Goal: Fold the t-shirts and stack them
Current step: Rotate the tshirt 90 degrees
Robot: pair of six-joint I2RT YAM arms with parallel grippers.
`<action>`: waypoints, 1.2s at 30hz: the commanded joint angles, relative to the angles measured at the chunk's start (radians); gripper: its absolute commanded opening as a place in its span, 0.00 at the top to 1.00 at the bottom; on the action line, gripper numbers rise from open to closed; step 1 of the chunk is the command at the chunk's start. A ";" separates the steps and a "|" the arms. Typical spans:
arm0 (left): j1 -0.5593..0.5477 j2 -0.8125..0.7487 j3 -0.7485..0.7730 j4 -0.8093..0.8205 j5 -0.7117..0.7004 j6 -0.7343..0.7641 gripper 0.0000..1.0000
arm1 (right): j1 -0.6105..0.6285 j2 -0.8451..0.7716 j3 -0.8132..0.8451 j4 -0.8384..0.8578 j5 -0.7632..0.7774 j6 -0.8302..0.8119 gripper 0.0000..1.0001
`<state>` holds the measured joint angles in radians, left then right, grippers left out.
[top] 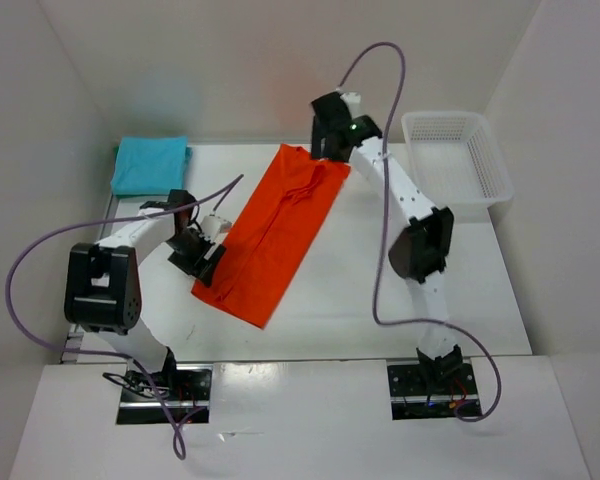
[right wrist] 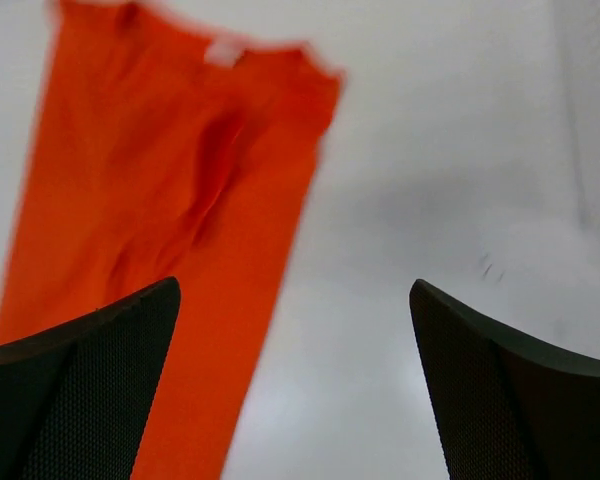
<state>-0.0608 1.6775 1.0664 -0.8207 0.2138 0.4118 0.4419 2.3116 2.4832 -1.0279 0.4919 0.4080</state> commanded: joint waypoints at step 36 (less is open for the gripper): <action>0.105 -0.430 -0.082 0.132 -0.022 -0.076 0.06 | 0.663 -0.267 -1.087 0.480 -0.489 0.629 0.75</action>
<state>0.0486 1.2732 0.9878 -0.7025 0.1871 0.3592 1.1053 2.0075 1.3788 -0.5602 0.0372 1.0409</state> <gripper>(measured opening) 0.942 0.319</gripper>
